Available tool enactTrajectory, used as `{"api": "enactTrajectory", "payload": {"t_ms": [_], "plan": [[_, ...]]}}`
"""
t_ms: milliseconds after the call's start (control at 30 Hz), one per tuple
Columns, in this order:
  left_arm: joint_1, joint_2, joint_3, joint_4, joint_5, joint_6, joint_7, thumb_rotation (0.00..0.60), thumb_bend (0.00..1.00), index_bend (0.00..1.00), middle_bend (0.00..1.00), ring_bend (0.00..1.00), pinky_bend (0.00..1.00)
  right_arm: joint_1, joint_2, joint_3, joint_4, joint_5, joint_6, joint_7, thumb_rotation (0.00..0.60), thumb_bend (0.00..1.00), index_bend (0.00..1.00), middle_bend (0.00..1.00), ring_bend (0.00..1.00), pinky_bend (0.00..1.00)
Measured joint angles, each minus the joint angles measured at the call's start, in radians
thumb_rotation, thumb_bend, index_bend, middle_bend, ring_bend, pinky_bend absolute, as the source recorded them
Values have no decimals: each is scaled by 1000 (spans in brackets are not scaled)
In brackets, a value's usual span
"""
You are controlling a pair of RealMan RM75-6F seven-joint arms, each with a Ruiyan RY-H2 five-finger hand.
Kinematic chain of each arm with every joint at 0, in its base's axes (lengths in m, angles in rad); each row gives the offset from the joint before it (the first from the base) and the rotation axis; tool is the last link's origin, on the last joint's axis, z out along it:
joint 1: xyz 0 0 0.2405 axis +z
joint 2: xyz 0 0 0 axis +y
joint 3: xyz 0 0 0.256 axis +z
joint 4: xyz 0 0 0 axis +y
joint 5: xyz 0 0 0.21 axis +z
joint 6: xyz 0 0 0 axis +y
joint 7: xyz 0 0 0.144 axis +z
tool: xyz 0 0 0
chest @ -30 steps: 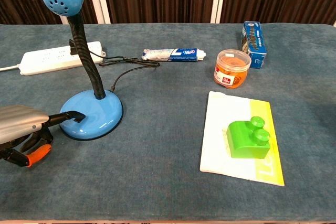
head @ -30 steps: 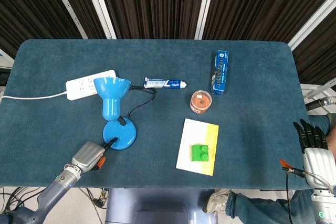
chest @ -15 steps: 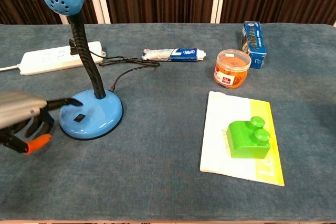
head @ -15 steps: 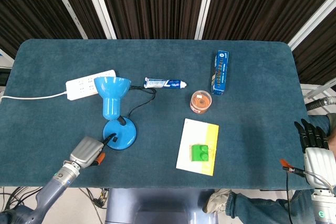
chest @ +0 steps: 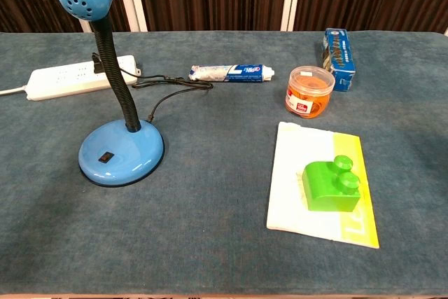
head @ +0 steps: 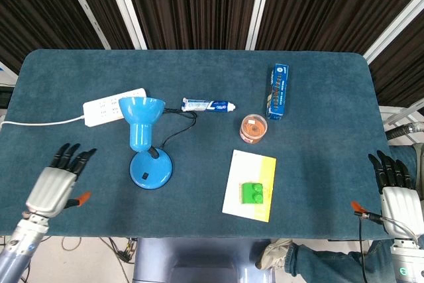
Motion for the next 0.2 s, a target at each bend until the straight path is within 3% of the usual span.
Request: {"api": "enactTrajectory", "payload": {"t_ms": [200], "plan": [[86, 49, 8, 38, 26, 137, -178, 600, 154, 86, 142, 0, 0, 0, 3, 0, -1, -1, -1, 19, 600, 108, 0, 18, 37, 0]]}}
